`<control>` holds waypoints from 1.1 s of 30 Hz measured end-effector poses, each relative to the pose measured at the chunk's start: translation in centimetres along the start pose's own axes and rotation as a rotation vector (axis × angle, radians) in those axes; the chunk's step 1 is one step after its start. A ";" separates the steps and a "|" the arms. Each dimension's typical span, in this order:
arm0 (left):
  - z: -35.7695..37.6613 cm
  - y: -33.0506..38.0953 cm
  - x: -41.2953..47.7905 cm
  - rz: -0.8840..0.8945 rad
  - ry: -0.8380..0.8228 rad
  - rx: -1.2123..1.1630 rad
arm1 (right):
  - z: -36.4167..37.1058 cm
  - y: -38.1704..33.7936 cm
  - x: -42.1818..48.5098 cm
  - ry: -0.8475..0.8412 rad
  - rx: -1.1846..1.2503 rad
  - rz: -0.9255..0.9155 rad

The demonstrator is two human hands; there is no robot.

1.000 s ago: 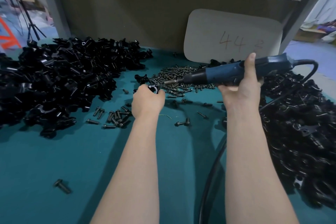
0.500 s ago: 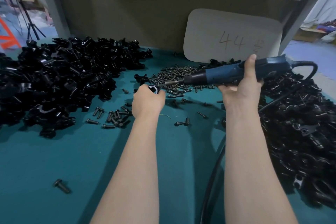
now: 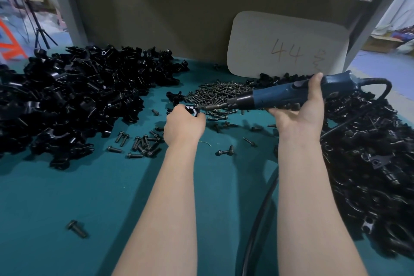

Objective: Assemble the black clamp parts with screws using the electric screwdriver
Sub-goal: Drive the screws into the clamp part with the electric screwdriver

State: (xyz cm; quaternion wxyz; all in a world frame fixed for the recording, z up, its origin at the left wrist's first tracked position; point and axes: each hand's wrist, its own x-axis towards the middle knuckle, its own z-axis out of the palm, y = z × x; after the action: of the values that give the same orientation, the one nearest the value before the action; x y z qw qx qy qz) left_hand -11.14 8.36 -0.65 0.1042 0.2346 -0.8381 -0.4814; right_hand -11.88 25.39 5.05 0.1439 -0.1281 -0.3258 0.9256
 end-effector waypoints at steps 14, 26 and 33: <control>-0.1 0.0 -0.1 0.001 0.003 0.015 | -0.2 -0.1 0.3 0.007 0.055 0.090; -0.1 0.1 -0.1 0.007 -0.017 0.012 | -0.3 -0.6 0.8 -0.005 0.086 0.063; -0.1 0.1 0.0 0.001 -0.011 0.014 | -0.4 -0.4 0.8 0.033 0.117 0.106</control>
State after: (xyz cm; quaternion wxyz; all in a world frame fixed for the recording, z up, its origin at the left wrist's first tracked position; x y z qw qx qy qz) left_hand -11.10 8.33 -0.53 0.0982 0.2325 -0.8420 -0.4768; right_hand -12.38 26.18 4.84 0.1075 -0.1516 -0.2614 0.9472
